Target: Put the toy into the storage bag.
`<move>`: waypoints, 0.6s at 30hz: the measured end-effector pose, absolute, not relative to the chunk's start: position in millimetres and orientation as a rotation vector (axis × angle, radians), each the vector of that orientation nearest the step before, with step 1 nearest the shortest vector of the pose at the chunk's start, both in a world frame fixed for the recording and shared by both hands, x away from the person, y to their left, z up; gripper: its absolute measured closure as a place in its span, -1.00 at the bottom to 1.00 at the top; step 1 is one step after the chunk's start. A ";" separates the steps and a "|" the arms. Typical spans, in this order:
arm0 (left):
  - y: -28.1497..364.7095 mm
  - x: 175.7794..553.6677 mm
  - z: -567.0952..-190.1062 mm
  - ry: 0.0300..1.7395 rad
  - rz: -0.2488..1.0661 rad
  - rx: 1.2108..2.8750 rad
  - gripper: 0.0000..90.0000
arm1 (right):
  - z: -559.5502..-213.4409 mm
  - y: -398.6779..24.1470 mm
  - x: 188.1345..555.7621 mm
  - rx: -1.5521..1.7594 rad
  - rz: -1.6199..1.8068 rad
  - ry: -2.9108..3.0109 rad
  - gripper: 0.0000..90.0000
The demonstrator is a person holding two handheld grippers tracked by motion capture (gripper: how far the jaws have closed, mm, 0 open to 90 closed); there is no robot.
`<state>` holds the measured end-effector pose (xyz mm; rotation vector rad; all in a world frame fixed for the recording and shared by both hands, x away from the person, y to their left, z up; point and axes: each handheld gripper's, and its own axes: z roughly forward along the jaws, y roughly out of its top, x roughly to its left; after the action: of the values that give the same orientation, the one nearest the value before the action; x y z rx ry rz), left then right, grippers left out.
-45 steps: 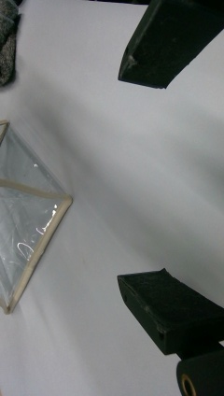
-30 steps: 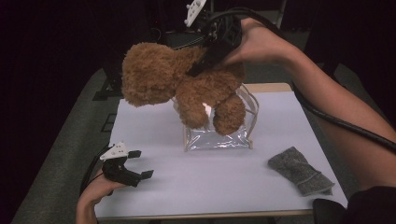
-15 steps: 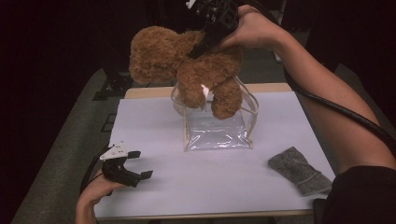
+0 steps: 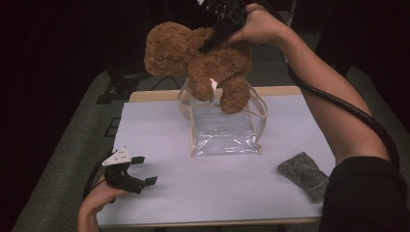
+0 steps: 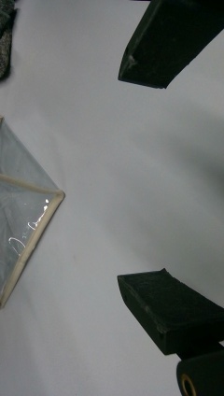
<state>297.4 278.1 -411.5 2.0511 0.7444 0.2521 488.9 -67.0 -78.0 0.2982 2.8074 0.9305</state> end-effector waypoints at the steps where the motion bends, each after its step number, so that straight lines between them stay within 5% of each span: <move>1: 278.1 297.7 -412.1 0.746 0.251 2.051 -0.93 | -78.1 -68.7 493.2 0.309 0.931 2.805 0.42; 18: 277.7 298.3 -415.1 0.750 0.235 2.057 -0.93 | -96.7 -80.4 540.0 0.452 0.868 2.755 0.41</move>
<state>298.3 277.7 -415.1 2.0571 0.7500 0.2347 540.0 -80.4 -96.7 0.4517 2.7555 0.8683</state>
